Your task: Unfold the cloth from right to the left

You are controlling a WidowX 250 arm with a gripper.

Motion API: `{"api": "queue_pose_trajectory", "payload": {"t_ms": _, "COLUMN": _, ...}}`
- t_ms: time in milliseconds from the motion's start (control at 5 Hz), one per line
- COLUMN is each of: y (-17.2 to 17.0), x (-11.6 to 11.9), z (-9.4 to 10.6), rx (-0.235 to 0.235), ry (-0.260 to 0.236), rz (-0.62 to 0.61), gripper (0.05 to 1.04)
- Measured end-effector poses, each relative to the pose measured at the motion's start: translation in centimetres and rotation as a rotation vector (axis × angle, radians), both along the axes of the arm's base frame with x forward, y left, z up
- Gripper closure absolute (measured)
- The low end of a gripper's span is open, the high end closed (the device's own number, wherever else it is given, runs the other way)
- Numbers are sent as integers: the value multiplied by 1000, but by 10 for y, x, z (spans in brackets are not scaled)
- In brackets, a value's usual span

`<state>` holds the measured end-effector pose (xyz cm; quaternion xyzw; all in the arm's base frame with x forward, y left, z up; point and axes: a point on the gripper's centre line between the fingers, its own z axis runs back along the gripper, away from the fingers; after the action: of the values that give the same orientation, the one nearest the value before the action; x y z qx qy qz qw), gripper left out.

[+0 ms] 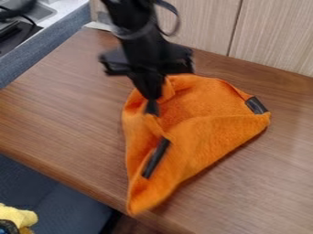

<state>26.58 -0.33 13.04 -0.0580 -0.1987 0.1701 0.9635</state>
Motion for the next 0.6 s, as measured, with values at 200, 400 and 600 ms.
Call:
{"api": "queue_pose_trajectory", "payload": {"t_ms": 200, "y": 19, "x": -21, "z": 10, "rx": -1, "ry": -5, "rz": 69, "gripper": 1014}}
{"api": "queue_pose_trajectory", "payload": {"t_ms": 400, "y": 50, "x": -45, "z": 4, "rx": -24, "ry": 11, "rz": 171, "gripper": 1014}}
{"api": "queue_pose_trajectory", "payload": {"t_ms": 600, "y": 70, "x": -66, "z": -14, "rx": -31, "ry": 56, "rz": 243, "gripper": 1015}}
